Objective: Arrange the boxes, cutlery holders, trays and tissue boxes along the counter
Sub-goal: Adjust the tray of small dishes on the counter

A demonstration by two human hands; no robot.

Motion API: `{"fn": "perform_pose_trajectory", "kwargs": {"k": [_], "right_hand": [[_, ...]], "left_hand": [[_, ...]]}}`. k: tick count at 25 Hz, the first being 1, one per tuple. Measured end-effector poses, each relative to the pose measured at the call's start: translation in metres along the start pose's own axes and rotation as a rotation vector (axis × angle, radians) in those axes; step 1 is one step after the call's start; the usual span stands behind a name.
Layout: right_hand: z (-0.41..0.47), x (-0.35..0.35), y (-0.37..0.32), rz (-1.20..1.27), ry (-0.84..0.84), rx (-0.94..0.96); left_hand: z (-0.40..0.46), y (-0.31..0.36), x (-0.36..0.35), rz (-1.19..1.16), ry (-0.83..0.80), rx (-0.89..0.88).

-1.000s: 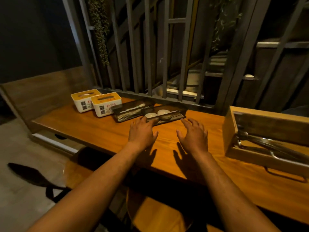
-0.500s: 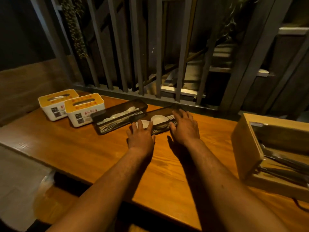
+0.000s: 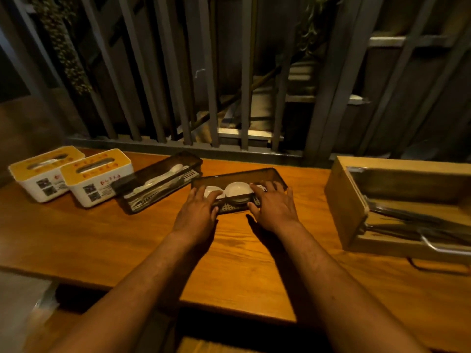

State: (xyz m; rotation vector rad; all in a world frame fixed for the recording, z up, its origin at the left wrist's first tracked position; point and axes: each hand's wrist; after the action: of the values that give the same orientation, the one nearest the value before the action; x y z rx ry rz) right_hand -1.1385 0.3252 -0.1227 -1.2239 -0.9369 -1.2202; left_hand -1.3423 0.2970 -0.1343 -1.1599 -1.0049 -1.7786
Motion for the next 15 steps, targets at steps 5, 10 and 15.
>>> {"fn": "perform_pose_trajectory", "kwargs": {"k": [5, 10, 15], "right_hand": [[-0.060, 0.000, 0.040, 0.040, 0.101, -0.178], [-0.088, 0.009, 0.082, 0.011, 0.101, -0.275], [-0.083, 0.014, 0.092, 0.018, 0.029, -0.237]], "left_hand": [[0.000, 0.040, -0.005, -0.082, -0.032, -0.114], [0.011, 0.087, -0.018, -0.063, -0.070, -0.208], [0.014, 0.090, -0.022, -0.010, -0.095, -0.202]]}}
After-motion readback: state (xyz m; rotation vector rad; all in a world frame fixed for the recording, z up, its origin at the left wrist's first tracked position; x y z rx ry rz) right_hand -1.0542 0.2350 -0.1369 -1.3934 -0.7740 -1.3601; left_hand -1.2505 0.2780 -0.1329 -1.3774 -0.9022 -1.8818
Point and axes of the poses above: each hand's wrist, its own z-axis towards the middle knuckle, its own x-axis out of the back of the hand, y = z × x, and after that the axes turned 15 degrees about -x, right-handed
